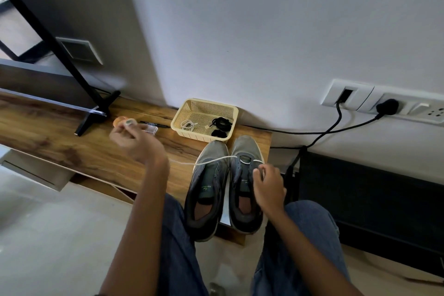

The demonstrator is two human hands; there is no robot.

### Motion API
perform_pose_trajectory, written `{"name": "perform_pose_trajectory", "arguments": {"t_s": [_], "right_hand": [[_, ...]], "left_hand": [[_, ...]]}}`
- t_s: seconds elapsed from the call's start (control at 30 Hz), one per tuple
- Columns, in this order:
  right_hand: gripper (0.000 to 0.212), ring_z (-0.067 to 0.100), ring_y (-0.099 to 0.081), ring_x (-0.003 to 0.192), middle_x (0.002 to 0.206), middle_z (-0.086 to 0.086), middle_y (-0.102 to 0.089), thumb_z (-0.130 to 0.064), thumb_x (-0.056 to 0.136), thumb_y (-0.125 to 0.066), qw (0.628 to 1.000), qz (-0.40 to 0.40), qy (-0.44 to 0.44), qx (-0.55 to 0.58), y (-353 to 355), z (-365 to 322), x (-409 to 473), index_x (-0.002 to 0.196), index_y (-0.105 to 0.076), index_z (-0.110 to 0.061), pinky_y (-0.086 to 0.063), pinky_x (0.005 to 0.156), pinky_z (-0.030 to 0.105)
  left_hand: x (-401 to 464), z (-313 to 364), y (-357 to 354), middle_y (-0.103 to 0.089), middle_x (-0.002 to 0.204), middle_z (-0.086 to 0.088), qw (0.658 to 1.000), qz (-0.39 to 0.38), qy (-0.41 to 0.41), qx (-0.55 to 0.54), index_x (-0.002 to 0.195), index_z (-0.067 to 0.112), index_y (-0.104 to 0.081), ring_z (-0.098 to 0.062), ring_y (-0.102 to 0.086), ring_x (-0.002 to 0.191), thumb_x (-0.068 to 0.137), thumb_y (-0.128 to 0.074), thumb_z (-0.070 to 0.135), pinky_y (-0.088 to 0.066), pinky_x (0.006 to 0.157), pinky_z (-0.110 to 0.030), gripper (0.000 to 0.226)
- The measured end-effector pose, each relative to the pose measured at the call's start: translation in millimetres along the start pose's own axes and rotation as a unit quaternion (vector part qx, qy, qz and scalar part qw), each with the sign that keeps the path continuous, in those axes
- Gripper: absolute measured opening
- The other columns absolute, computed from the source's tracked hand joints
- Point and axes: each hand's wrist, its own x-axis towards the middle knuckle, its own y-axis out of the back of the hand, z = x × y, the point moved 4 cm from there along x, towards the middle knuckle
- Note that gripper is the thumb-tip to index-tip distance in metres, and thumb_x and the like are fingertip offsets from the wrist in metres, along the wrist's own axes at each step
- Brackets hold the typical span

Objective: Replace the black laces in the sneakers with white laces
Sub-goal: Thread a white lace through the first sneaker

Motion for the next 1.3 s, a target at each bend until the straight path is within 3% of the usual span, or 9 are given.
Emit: {"name": "perform_pose_trajectory", "arguments": {"t_s": [0.07,0.1,0.23,0.3,0.4,0.63,1.0,1.17,1.3], "right_hand": [[0.020,0.021,-0.050,0.106,0.111,0.000,-0.051,-0.028,0.093,-0.048,1.000,-0.002,-0.011,-0.018,5.2,3.9,19.1,0.108,-0.056,-0.018,-0.037,0.092,0.039],[0.021,0.021,-0.051,0.105,0.111,0.001,-0.052,-0.027,0.092,-0.049,1.000,-0.010,-0.009,-0.020,5.5,4.3,27.2,0.108,-0.057,-0.017,-0.040,0.091,0.039],[0.024,0.019,-0.054,0.097,0.106,-0.001,-0.051,-0.031,0.088,-0.054,0.997,-0.058,0.028,-0.035,-1.3,-2.9,46.9,0.107,-0.057,-0.016,-0.048,0.079,0.036],[0.024,0.020,-0.054,0.097,0.108,0.000,-0.051,-0.027,0.090,-0.052,0.995,-0.065,0.043,-0.055,-4.2,-5.3,54.3,0.110,-0.057,-0.014,-0.044,0.075,0.033],[0.022,0.022,-0.054,0.098,0.112,0.004,-0.052,-0.020,0.093,-0.047,0.991,-0.074,0.062,-0.097,-8.4,-5.8,64.8,0.109,-0.059,-0.012,-0.047,0.077,0.036],[0.013,0.024,-0.055,0.086,0.100,0.006,-0.052,-0.022,0.094,-0.053,0.981,-0.070,0.103,-0.146,-13.0,2.6,74.1,0.091,-0.057,-0.010,-0.046,0.072,0.039],[0.006,0.022,-0.051,0.076,0.085,0.000,-0.050,-0.010,0.090,-0.050,0.986,-0.056,0.074,-0.137,-9.5,0.2,75.1,0.085,-0.049,-0.014,-0.036,0.062,0.031],[0.011,0.020,-0.051,0.076,0.081,0.000,-0.050,-0.010,0.091,-0.052,0.990,-0.050,0.063,-0.118,-7.7,-0.1,73.3,0.082,-0.048,-0.014,-0.033,0.060,0.029],[0.012,0.026,-0.050,0.091,0.089,0.004,-0.056,-0.018,0.095,-0.050,0.977,-0.091,0.104,-0.161,-0.9,2.3,74.3,0.084,-0.046,-0.016,-0.033,0.071,0.033]], "left_hand": [[-26.5,-9.4,-16.5,-0.050,0.079,0.011,0.989,-0.109,-0.004,0.101,0.104,0.015,-0.047,0.003,-0.049,0.060,0.101,-0.041,0.013,-0.039,0.058,-0.018,0.007],[-42.3,-19.2,-23.8,-0.049,0.076,0.011,0.960,-0.188,-0.013,0.208,0.106,0.018,-0.049,0.000,-0.046,0.062,0.101,-0.043,0.019,-0.036,0.058,-0.021,0.009],[-89.7,-78.7,-39.0,-0.066,0.085,-0.001,0.747,-0.457,-0.127,0.466,0.112,0.020,-0.061,-0.018,-0.059,0.074,0.097,-0.050,0.034,-0.045,0.064,-0.027,0.023],[-104.2,-103.1,-43.0,-0.068,0.100,-0.005,0.662,-0.494,-0.187,0.532,0.116,0.024,-0.064,-0.023,-0.063,0.091,0.095,-0.054,0.034,-0.047,0.076,-0.032,0.025],[-118.2,-116.3,-49.8,-0.066,0.100,-0.004,0.594,-0.507,-0.266,0.565,0.113,0.027,-0.068,-0.021,-0.061,0.093,0.096,-0.054,0.035,-0.042,0.069,-0.029,0.024],[-116.1,-125.2,-64.2,-0.064,0.104,0.002,0.596,-0.494,-0.307,0.554,0.103,0.024,-0.071,-0.017,-0.059,0.094,0.091,-0.062,0.037,-0.032,0.068,-0.025,0.020],[-121.8,-138.1,-61.8,-0.068,0.087,-0.003,0.562,-0.481,-0.260,0.620,0.113,0.012,-0.046,-0.023,-0.062,0.078,0.104,-0.031,0.032,-0.034,0.077,-0.035,0.027],[-121.5,-136.3,-60.9,-0.069,0.095,-0.005,0.564,-0.476,-0.245,0.629,0.117,0.013,-0.048,-0.024,-0.064,0.087,0.104,-0.034,0.032,-0.037,0.081,-0.034,0.027],[-104.3,-131.1,-56.1,-0.069,0.103,-0.010,0.581,-0.483,-0.239,0.610,0.116,0.019,-0.059,-0.029,-0.062,0.099,0.101,-0.043,0.026,-0.040,0.079,-0.034,0.023]]}}
